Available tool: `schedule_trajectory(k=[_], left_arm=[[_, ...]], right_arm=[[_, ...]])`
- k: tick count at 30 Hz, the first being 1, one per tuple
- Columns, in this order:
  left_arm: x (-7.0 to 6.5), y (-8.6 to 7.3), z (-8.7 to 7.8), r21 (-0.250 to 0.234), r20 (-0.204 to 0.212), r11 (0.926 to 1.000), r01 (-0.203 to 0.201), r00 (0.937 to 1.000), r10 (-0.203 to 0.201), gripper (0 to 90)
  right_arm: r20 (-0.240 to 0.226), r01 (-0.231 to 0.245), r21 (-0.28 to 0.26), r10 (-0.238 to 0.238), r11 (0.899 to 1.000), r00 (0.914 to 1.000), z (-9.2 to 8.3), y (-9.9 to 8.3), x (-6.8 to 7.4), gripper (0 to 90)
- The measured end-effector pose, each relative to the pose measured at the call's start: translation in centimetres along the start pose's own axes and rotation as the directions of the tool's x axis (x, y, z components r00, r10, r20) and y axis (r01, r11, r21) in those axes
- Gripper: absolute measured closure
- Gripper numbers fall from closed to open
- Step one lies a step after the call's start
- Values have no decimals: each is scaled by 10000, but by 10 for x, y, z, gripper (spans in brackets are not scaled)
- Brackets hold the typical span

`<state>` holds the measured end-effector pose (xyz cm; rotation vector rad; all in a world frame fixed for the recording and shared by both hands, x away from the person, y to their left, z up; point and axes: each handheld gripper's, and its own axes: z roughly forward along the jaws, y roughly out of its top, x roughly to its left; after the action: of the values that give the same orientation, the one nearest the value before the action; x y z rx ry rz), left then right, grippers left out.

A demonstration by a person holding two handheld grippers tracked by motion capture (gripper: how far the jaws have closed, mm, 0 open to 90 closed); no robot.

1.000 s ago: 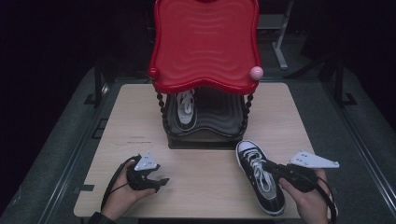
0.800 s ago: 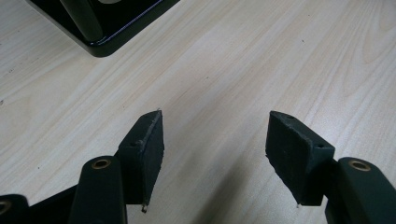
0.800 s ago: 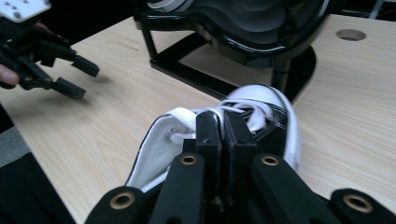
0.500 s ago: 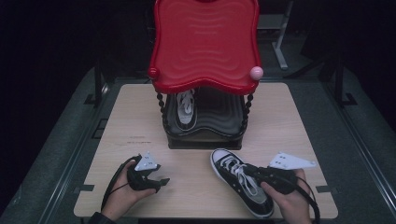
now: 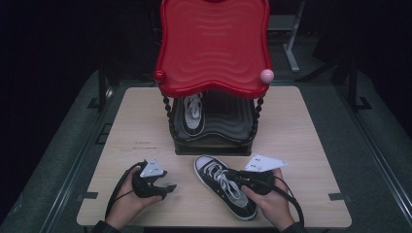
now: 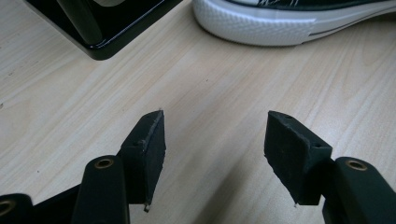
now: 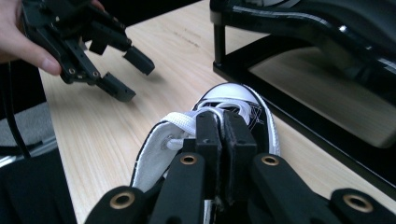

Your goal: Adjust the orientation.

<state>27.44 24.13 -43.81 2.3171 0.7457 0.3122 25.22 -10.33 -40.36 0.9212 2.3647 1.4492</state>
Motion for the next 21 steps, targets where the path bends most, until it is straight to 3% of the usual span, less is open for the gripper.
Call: schedule_trajectory(k=[7,9,13,16,21], left_arm=[[-6,3,3,8,72,10000,-91,9999,91,387],[-7,6,4,-206,181,9998,-35,9998,39,392],[-14,13,8,-373,419,9992,-113,9990,129,412],[-21,19,15,-287,714,9993,-222,9972,242,470],[-32,32,29,-137,1286,9990,-432,9907,446,666]], right_arm=[[47,162,636,-166,9978,9999,-1,-13,-4,840],[-100,193,680,-187,9975,9998,-3,-16,-4,797],[-89,77,245,-75,9997,9999,-23,-17,-10,743],[343,-110,235,101,9997,9994,-37,-23,-19,788],[715,-380,1098,303,9932,9970,-45,-46,-32,838]])
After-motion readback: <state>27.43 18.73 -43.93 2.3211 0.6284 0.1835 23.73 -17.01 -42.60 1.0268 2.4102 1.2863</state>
